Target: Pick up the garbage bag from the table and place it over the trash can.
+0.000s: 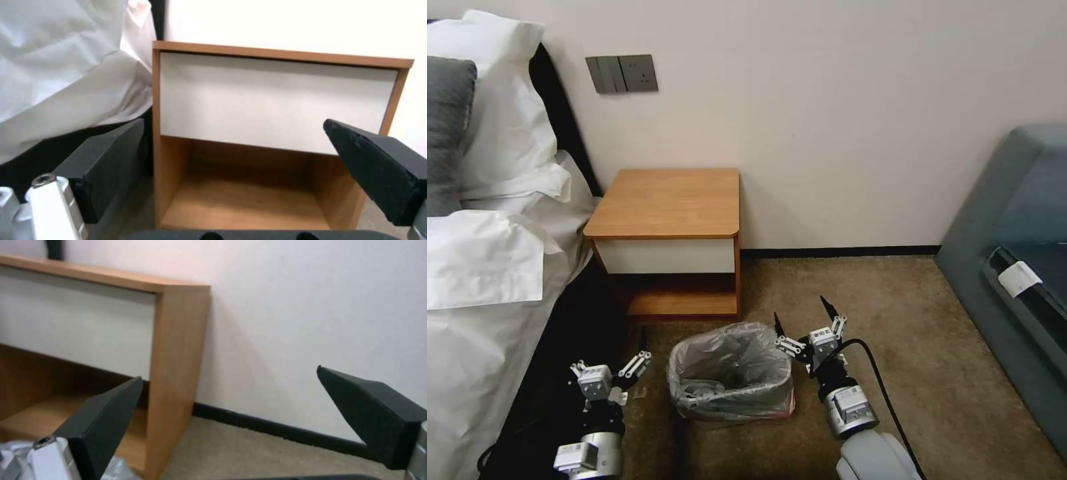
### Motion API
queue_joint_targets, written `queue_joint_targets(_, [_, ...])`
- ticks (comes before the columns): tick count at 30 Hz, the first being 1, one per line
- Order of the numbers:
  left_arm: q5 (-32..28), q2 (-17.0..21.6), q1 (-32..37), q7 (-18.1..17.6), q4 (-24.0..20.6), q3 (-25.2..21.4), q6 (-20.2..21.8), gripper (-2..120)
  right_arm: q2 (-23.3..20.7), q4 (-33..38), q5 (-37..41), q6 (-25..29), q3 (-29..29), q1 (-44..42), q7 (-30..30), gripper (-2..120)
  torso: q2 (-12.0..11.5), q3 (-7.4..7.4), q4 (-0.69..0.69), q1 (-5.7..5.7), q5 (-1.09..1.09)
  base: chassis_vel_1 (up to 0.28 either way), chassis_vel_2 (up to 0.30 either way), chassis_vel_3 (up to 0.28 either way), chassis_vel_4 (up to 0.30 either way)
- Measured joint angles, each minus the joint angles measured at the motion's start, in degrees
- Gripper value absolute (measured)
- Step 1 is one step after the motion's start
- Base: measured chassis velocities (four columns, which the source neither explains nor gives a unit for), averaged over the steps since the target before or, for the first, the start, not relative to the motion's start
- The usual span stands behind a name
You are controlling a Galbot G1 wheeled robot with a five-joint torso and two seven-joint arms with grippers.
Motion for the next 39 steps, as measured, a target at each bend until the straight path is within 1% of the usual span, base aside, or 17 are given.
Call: queue_joint_targets(39, [-0.5, 0.3, -0.1, 0.2, 0.1, 0.0, 0.6, 99, 0.2, 0.0, 0.1, 0.2, 0.2, 0.0, -0.1, 100, 0.0, 0.0, 0.0, 0.0, 0.0, 0.0, 0.0, 0.0, 0.0])
